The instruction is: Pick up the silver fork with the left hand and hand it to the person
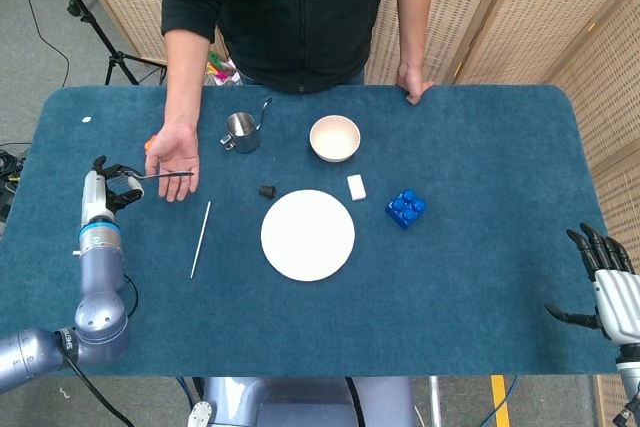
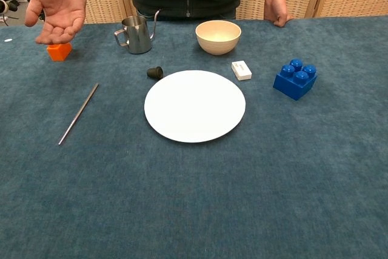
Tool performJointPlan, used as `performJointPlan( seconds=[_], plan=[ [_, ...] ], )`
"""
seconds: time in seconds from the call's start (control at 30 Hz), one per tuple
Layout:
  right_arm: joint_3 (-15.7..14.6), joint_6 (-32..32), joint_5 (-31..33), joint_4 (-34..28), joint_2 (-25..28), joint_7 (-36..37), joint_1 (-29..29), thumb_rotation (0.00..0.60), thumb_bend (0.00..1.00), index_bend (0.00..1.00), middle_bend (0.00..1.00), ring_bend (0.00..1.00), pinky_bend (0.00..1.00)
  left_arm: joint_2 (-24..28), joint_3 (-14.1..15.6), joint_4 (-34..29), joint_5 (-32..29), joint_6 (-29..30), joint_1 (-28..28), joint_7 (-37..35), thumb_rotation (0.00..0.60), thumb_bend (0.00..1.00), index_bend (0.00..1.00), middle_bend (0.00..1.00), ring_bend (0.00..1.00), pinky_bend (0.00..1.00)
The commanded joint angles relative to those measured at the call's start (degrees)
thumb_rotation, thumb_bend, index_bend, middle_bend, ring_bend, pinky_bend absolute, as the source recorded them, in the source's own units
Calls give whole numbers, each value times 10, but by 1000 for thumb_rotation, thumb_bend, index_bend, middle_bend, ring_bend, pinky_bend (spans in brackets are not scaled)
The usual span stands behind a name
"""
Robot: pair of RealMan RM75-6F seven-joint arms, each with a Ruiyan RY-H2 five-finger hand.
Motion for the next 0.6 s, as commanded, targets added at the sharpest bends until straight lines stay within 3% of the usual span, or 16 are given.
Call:
performJointPlan(
  seconds=[0.03,0.17,0.27,0.43,0.53,0.6],
  plan=[
    [0,-1,1,1,0,1,0,600,0,18,0,0,0,-4,0,10,-1,0,-1,-4,600,643,756,0,0,0],
    [0,-1,0,0,0,1,0,600,0,18,0,0,0,-7,-2,17,-4,-4,-3,-6,600,635,756,0,0,0],
    [0,0,0,0,0,0,0,600,0,18,0,0,0,-9,-3,18,-8,-13,-3,-8,600,556,708,0,0,0],
    [0,-1,1,0,0,1,0,600,0,18,0,0,0,-1,-1,9,2,-31,8,-21,600,358,243,0,0,0],
    [0,-1,1,0,1,1,0,600,0,18,0,0,0,1,-1,7,6,-32,11,-28,600,327,95,0,0,0],
    [0,-1,0,0,1,2,0,600,0,18,0,0,0,3,-2,5,7,-34,14,-33,600,321,56,0,0,0]
  ],
)
